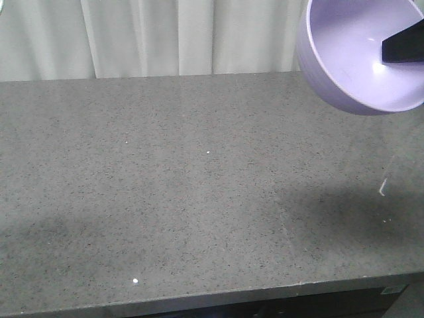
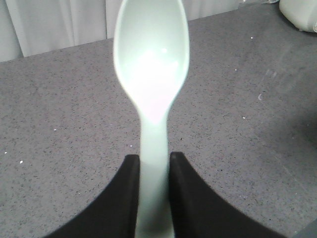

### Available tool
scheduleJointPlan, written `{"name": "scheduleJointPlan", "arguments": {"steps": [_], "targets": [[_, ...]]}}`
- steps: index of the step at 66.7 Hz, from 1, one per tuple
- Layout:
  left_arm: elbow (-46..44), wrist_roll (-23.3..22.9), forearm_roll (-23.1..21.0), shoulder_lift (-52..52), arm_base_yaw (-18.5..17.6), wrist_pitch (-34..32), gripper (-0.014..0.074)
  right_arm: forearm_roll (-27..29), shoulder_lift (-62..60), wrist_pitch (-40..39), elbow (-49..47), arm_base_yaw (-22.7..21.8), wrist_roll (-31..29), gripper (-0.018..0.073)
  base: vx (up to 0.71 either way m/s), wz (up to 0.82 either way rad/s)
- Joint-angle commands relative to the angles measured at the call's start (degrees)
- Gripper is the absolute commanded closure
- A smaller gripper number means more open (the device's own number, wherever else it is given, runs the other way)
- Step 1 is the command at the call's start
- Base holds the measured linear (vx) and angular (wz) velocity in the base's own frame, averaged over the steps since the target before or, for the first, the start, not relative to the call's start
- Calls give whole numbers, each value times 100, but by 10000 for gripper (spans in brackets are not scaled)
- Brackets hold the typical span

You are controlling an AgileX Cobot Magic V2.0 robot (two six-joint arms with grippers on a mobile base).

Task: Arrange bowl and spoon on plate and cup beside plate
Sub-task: 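Drive the base away from the counter, holding spoon and bowl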

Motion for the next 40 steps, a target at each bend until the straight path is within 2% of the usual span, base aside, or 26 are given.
{"name": "scheduleJointPlan", "arguments": {"steps": [1, 40], "targets": [[-145, -1, -142, -83, -4, -347, 604, 278, -141, -268, -147, -7, -39, 566, -1, -20], [-145, -1, -142, -83, -4, -347, 604, 278, -141, -272, -147, -7, -39, 566, -1, -31]]}}
